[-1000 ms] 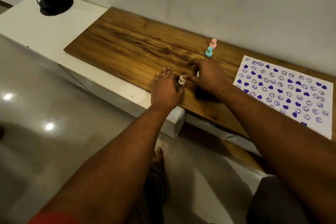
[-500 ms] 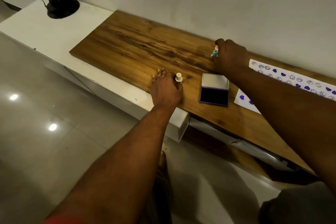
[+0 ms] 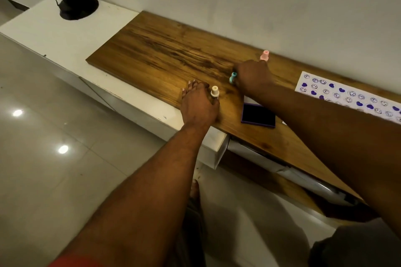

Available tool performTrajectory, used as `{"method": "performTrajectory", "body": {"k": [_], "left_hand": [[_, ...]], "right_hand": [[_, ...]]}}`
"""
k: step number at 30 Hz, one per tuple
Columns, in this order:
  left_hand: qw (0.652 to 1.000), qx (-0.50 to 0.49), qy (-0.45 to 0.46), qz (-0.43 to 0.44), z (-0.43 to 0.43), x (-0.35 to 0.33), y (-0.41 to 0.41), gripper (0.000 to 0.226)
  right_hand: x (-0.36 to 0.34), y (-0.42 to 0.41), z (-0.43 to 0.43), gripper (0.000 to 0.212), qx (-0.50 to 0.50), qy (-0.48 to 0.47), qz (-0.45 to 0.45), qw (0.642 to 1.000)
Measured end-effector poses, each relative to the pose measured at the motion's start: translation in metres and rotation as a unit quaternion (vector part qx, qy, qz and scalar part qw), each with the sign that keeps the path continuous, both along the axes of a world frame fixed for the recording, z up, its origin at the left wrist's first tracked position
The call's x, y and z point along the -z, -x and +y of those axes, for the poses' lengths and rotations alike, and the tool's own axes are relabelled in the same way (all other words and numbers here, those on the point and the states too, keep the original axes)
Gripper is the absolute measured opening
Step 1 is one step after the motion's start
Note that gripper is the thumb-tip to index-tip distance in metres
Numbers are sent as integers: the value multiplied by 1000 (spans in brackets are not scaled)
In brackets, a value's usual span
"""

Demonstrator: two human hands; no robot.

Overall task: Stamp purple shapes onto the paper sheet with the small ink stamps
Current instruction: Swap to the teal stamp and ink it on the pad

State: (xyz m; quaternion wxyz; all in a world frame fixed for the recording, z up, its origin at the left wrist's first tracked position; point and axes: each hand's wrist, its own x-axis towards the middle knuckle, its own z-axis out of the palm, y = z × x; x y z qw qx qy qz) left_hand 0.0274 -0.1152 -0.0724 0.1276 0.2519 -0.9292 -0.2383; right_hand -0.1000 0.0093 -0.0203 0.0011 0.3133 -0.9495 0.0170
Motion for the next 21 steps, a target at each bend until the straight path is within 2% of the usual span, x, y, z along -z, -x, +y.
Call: {"method": "performTrajectory", "body": {"k": [11, 17, 21], "left_hand": [[1000, 15, -8, -13, -9, -15, -18, 68], [999, 19, 4, -25, -5, -17, -37, 60], [994, 97, 52, -22, 4, -14, -43, 44]], "right_hand": [[3, -71, 12, 27, -60, -52, -42, 996], [4, -90, 30, 23, -69, -70, -53, 994], [6, -96, 43, 22, -61, -60, -62, 994]]}}
